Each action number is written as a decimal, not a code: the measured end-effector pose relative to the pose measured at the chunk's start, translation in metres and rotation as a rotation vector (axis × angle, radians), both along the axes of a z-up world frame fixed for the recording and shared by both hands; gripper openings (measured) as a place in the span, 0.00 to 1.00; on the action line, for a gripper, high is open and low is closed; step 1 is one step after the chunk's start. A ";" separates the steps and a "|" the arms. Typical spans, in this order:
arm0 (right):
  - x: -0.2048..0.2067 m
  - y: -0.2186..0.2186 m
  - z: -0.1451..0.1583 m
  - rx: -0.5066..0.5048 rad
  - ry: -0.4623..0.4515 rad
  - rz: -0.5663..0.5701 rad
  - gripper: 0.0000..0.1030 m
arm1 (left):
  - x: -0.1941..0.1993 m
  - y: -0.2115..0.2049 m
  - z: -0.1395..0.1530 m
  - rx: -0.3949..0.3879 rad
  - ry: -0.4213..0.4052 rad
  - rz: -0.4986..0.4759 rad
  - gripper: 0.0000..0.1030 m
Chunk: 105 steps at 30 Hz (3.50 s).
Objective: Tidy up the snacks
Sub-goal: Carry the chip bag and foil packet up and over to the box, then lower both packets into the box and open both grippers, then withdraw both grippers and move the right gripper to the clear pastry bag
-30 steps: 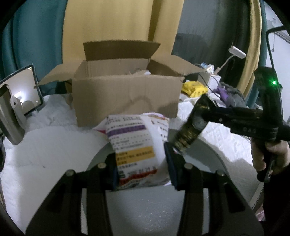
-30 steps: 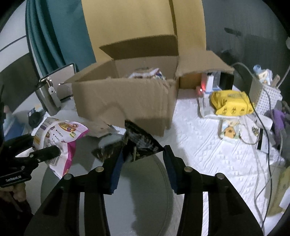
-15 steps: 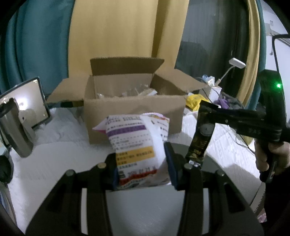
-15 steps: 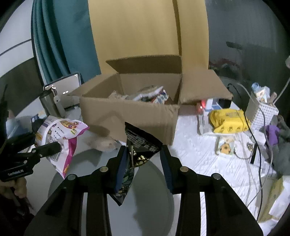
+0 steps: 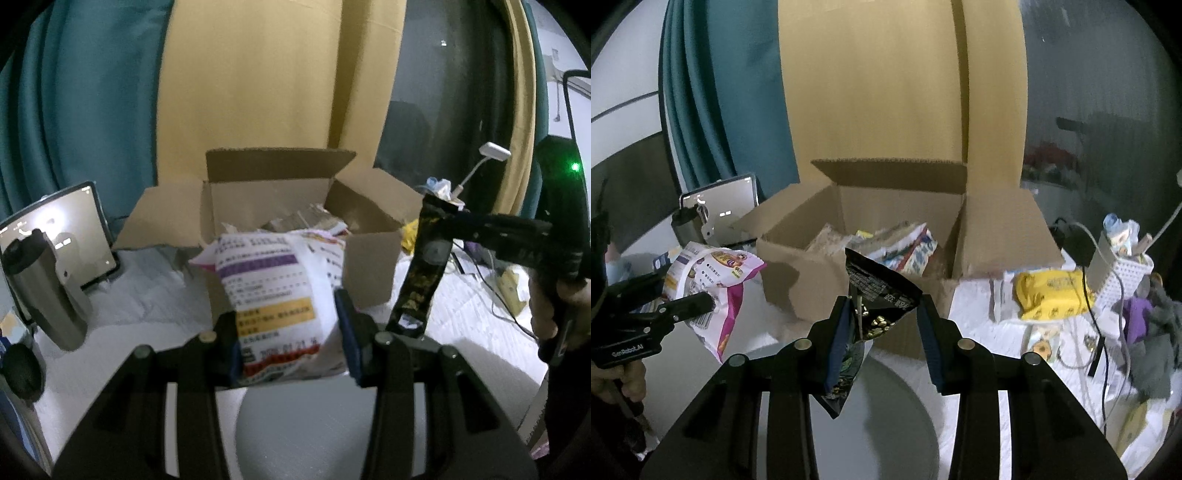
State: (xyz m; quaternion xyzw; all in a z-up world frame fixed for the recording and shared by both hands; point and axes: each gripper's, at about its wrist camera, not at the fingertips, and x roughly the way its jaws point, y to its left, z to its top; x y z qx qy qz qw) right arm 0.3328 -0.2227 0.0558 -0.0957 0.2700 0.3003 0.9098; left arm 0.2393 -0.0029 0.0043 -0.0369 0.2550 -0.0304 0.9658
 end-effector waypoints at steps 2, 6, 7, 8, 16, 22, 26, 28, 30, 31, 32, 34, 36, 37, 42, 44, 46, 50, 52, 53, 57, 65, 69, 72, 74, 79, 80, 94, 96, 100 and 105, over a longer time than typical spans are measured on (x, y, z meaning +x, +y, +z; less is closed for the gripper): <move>0.003 0.003 0.004 0.000 -0.010 0.002 0.38 | 0.004 0.004 0.003 -0.001 -0.006 0.005 0.42; 0.013 0.008 0.012 0.002 -0.027 0.000 0.38 | 0.012 0.011 0.007 -0.002 -0.017 0.015 0.42; 0.015 0.010 0.014 0.002 -0.031 0.000 0.38 | 0.015 0.013 0.007 -0.003 -0.018 0.018 0.42; 0.018 0.010 0.015 0.003 -0.034 -0.001 0.38 | 0.018 0.015 0.008 -0.004 -0.020 0.021 0.42; 0.040 0.013 0.028 0.016 -0.066 -0.021 0.38 | 0.042 0.028 0.016 -0.007 -0.043 0.041 0.42; 0.061 0.011 0.037 0.023 -0.087 -0.047 0.38 | 0.060 0.034 0.023 -0.007 -0.059 0.048 0.42; 0.073 0.008 0.044 0.034 -0.104 -0.064 0.38 | 0.071 0.035 0.027 0.001 -0.071 0.048 0.42; 0.079 0.006 0.047 0.042 -0.114 -0.073 0.38 | 0.077 0.035 0.029 0.004 -0.075 0.047 0.42; 0.086 0.005 0.050 0.042 -0.131 -0.085 0.38 | 0.084 0.035 0.029 0.003 -0.078 0.049 0.42; 0.090 0.005 0.052 0.038 -0.141 -0.092 0.38 | 0.087 0.036 0.029 0.002 -0.078 0.049 0.42; 0.093 0.005 0.054 0.035 -0.148 -0.098 0.38 | 0.090 0.036 0.029 0.001 -0.079 0.050 0.42; 0.099 0.004 0.057 0.031 -0.161 -0.103 0.38 | 0.096 0.036 0.027 -0.003 -0.077 0.052 0.42; 0.106 0.005 0.057 0.018 -0.175 -0.109 0.38 | 0.105 0.037 0.025 -0.008 -0.071 0.050 0.43; 0.109 0.005 0.056 0.012 -0.177 -0.112 0.38 | 0.109 0.038 0.024 -0.011 -0.067 0.051 0.42; 0.126 0.009 0.042 -0.011 -0.157 -0.112 0.38 | 0.132 0.042 0.021 -0.022 -0.061 0.055 0.42; 0.135 0.012 0.034 -0.023 -0.145 -0.112 0.38 | 0.140 0.044 0.019 -0.025 -0.055 0.057 0.43; 0.143 0.015 0.027 -0.034 -0.135 -0.114 0.38 | 0.149 0.044 0.017 -0.024 -0.047 0.057 0.43; 0.161 0.023 0.011 -0.061 -0.112 -0.117 0.38 | 0.168 0.047 0.010 -0.029 -0.023 0.053 0.43; 0.170 0.027 0.004 -0.072 -0.102 -0.121 0.38 | 0.176 0.049 0.007 -0.036 -0.013 0.059 0.43; 0.174 0.029 0.002 -0.073 -0.097 -0.122 0.38 | 0.181 0.050 0.006 -0.040 -0.008 0.065 0.43; 0.187 0.042 -0.006 -0.088 -0.085 -0.132 0.39 | 0.193 0.053 0.001 -0.065 0.013 0.080 0.43; 0.208 0.067 -0.027 -0.095 -0.014 -0.110 0.60 | 0.201 0.060 -0.009 -0.104 0.046 0.075 0.62; 0.205 0.075 -0.028 -0.091 -0.008 -0.092 0.64 | 0.195 0.065 -0.007 -0.121 0.032 0.084 0.71; 0.200 0.079 -0.026 -0.099 -0.011 -0.080 0.65 | 0.190 0.065 -0.004 -0.127 0.027 0.087 0.72; 0.195 0.080 -0.023 -0.102 -0.021 -0.078 0.67 | 0.187 0.064 -0.002 -0.124 0.022 0.086 0.72; 0.182 0.080 -0.016 -0.102 -0.030 -0.071 0.68 | 0.171 0.064 0.003 -0.122 0.009 0.088 0.72; 0.179 0.079 -0.015 -0.103 -0.032 -0.069 0.68 | 0.168 0.063 0.004 -0.121 0.005 0.088 0.72; 0.134 0.076 -0.003 -0.104 -0.043 -0.066 0.68 | 0.122 0.063 0.013 -0.125 -0.032 0.096 0.72; 0.128 0.077 -0.003 -0.103 -0.042 -0.067 0.68 | 0.117 0.063 0.013 -0.124 -0.033 0.096 0.72; 0.123 0.079 -0.001 -0.104 -0.044 -0.063 0.68 | 0.104 0.063 0.013 -0.122 -0.037 0.095 0.72; 0.105 0.081 -0.003 -0.104 -0.047 -0.061 0.68 | 0.090 0.066 0.012 -0.125 -0.039 0.100 0.72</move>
